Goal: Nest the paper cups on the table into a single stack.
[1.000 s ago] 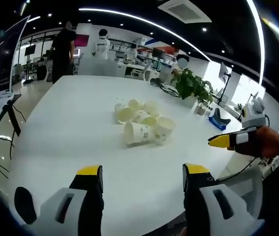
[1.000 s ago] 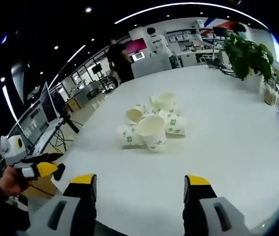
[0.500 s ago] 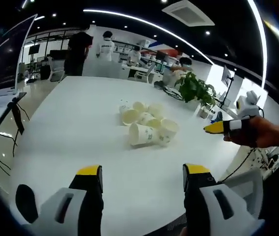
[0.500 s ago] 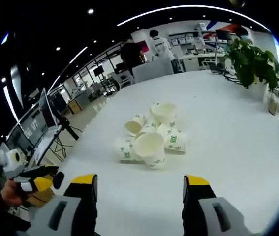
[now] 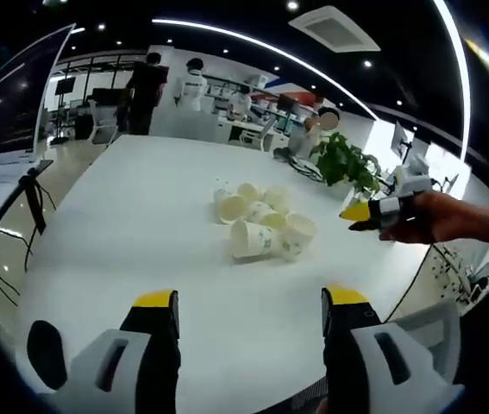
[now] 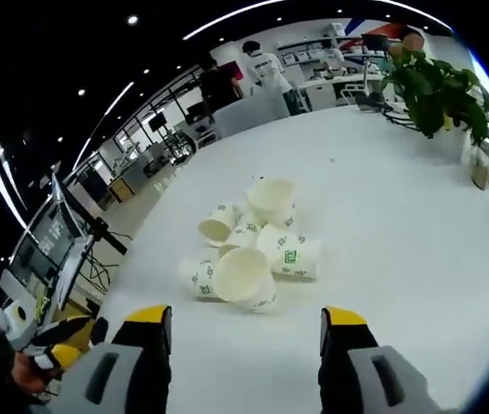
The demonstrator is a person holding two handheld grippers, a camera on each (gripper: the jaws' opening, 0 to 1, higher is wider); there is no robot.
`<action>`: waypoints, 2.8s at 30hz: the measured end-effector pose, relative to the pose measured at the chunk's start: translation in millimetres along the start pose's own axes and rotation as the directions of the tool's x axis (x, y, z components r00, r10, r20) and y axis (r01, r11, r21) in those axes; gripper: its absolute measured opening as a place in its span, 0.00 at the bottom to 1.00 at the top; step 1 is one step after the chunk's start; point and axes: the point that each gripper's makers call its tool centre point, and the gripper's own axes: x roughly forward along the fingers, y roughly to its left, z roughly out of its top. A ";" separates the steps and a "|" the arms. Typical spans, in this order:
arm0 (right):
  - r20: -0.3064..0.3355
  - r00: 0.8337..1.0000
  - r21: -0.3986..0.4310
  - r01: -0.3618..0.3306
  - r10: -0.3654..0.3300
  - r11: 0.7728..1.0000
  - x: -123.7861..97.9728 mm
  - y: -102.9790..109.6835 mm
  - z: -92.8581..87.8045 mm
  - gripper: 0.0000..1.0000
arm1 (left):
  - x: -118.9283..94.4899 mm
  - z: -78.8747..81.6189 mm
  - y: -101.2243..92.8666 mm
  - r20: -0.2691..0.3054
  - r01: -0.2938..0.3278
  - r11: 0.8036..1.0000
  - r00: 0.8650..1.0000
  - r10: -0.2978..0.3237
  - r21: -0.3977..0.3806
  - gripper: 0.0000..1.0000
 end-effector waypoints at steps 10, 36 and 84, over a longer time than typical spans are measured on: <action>-0.055 0.998 0.022 0.022 -0.021 1.000 11.0 -4.2 9.1 0.68 | -1.9 -0.2 7.8 0.006 -0.009 1.000 1.000 0.009 -0.012 0.67; -0.265 0.963 0.043 0.068 -0.054 0.997 60.4 -10.0 4.3 0.54 | -5.7 -2.0 7.9 0.001 -0.014 1.000 1.000 0.014 -0.023 0.66; -0.433 0.878 -0.135 0.158 -0.202 0.978 88.1 -28.7 -30.2 0.00 | -10.3 -16.4 16.1 -0.025 -0.012 0.998 1.000 0.011 -0.058 0.63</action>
